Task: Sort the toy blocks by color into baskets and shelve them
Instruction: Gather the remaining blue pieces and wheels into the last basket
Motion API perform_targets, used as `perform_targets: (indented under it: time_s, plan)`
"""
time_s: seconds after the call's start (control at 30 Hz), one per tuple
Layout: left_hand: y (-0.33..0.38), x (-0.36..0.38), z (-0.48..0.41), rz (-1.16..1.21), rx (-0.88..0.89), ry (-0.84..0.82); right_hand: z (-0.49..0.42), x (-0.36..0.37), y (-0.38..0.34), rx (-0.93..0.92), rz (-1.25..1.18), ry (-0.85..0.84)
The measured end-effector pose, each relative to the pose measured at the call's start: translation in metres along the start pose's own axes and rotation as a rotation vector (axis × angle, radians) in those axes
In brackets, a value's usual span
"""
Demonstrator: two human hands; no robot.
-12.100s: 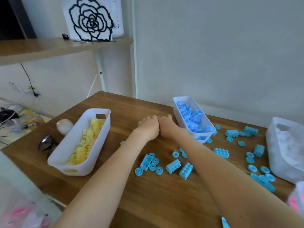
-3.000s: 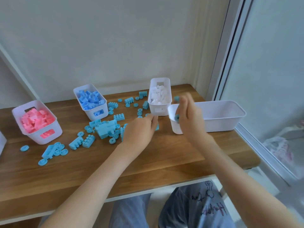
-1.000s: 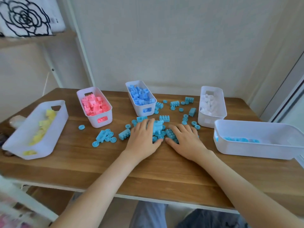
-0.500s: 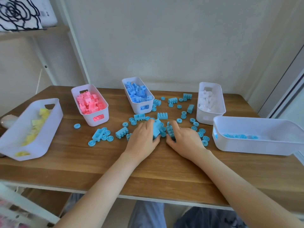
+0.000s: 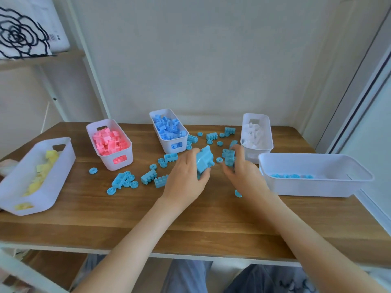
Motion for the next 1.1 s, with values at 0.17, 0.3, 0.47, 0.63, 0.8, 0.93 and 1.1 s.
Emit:
perform_targets:
  time_s: [0.17,0.3,0.47,0.63,0.8,0.93,1.1]
  plan:
    - [0.025,0.015,-0.009,0.117,-0.039,0.034,-0.006,-0.049,0.001,-0.096,-0.148,0.179]
    - [0.051,0.028,-0.015,0.199,-0.044,0.004,-0.014,-0.088,0.031,-0.074,-0.055,0.204]
    - [0.087,0.047,-0.027,0.262,-0.013,-0.040,-0.021,-0.114,0.111,0.169,0.153,0.124]
    - [0.124,0.073,-0.034,0.246,0.063,-0.285,-0.023,-0.107,0.135,0.151,0.333,0.026]
    - [0.139,0.089,-0.036,0.118,0.169,-0.464,-0.028,-0.095,0.139,0.180,0.314,-0.116]
    - [0.146,0.095,-0.033,0.113,0.202,-0.508,-0.026,-0.088,0.135,0.163,0.261,-0.207]
    - [0.148,0.110,-0.029,0.108,0.187,-0.545,-0.025,-0.090,0.131,0.132,0.273,-0.225]
Point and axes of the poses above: each hand's wrist, its own z-axis away from the middle knuckle, its own x-axis out of the palm, y = z × x, the point moved 5 cm from there along -z, towards the middle knuckle, and after that the axes turned 13 degrees about y, right-handed, at the moved point
